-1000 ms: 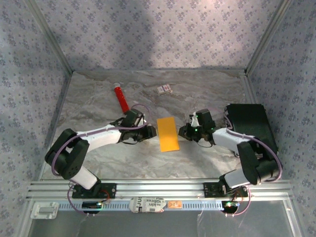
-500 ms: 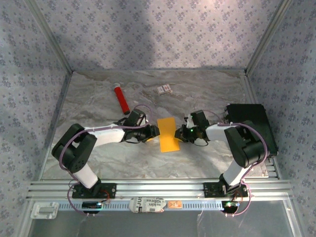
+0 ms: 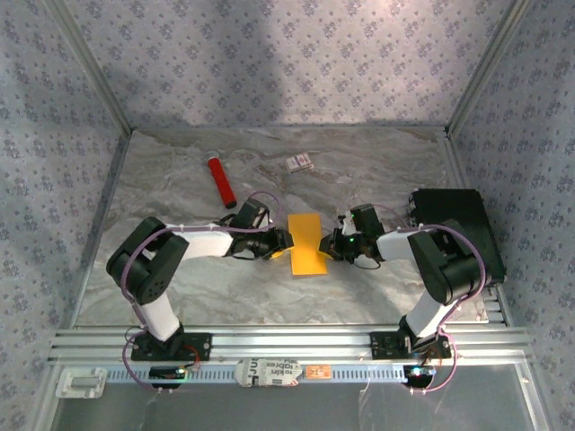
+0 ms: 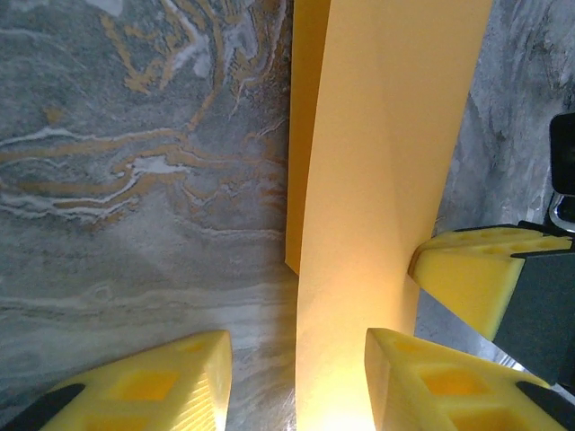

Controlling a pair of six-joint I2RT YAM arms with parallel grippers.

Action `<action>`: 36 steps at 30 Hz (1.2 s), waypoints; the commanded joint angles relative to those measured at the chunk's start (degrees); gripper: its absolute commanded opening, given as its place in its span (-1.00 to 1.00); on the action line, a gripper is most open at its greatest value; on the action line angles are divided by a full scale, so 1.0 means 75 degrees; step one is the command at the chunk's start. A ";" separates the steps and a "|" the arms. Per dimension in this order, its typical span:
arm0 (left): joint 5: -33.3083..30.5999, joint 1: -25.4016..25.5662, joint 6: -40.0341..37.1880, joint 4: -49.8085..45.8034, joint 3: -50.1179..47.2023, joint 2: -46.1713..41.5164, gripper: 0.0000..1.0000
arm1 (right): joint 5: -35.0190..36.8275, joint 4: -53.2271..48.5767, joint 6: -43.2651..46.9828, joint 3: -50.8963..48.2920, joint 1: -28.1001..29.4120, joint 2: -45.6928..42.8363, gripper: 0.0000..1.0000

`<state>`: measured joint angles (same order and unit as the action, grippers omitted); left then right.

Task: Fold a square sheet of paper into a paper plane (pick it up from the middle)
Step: Turn over the paper at the center of the table, then third fold the triangle at the center of the table.

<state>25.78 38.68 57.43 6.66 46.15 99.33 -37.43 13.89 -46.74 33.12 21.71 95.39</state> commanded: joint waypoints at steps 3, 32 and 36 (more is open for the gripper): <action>0.0254 0.0045 0.0133 0.0296 0.0257 0.0197 -0.22 | 0.0590 -0.0615 -0.0081 -0.0257 -0.0024 0.0226 -0.80; 0.0594 0.0043 0.0555 0.1047 0.0224 0.0691 -0.61 | 0.0514 -0.0622 -0.0067 -0.0212 -0.0037 0.0202 -0.79; 0.0542 0.0032 0.0569 0.1067 0.0166 0.0611 -0.75 | 0.0380 -0.0393 -0.0076 -0.0255 -0.0031 0.0159 -0.76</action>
<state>29.15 38.72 61.56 13.56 47.11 103.68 -37.54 14.02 -46.96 33.12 21.61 95.35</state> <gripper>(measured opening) 0.133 0.116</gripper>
